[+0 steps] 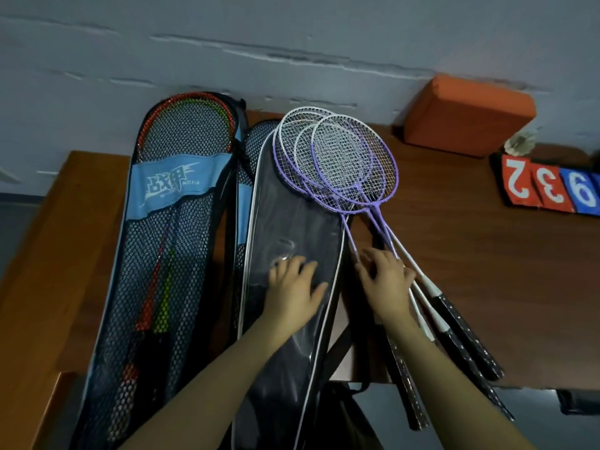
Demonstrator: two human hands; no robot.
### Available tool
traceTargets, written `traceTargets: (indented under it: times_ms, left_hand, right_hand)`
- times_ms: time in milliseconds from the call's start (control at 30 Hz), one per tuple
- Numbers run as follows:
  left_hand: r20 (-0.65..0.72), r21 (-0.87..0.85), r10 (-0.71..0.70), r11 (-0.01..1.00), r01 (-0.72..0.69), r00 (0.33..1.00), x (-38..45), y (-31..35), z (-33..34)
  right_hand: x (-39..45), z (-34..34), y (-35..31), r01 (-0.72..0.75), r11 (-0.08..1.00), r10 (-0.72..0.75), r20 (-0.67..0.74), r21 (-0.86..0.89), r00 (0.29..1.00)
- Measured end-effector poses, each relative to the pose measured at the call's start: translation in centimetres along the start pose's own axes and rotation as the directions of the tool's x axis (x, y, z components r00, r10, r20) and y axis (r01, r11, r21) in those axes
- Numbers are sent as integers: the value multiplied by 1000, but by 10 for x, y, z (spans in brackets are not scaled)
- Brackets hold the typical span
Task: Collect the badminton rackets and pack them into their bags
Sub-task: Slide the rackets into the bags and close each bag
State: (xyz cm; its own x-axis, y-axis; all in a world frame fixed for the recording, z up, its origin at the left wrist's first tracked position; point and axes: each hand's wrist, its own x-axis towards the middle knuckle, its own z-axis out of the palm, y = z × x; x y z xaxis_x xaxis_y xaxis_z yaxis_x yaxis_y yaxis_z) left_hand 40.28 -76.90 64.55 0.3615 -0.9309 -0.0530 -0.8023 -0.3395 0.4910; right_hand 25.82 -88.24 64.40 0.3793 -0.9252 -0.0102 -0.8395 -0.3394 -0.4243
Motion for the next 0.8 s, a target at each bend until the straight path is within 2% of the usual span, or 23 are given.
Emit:
traceTargets:
  times_ms: [133, 200, 267, 400, 533, 667, 800]
  left_hand:
    - [81, 4, -32, 999, 32, 996, 14, 28, 18]
    - [119, 17, -86, 996, 85, 989, 23, 36, 23]
    - [108, 29, -121, 993, 118, 987, 34, 43, 28]
    - [111, 25, -155, 988, 154, 982, 49, 56, 36]
    - [90, 40, -157, 987, 154, 983, 55, 63, 44]
    - [50, 63, -138, 989, 135, 989, 61, 66, 50]
    - [38, 51, -129, 991, 127, 991, 64, 69, 54]
  right_hand:
    - [17, 4, 22, 54, 991, -58, -27, -123, 998]
    - [29, 0, 28, -3, 990, 9, 42, -143, 999]
    - [41, -4, 32, 0, 980, 21, 105, -199, 994]
    - [52, -7, 34, 162, 951, -123, 158, -262, 980]
    - [61, -10, 38, 180, 983, -172, 165, -31, 971]
    - [63, -4, 40, 207, 970, -223, 137, 127, 965]
    - [67, -6, 44, 64, 913, -156, 201, 402, 967]
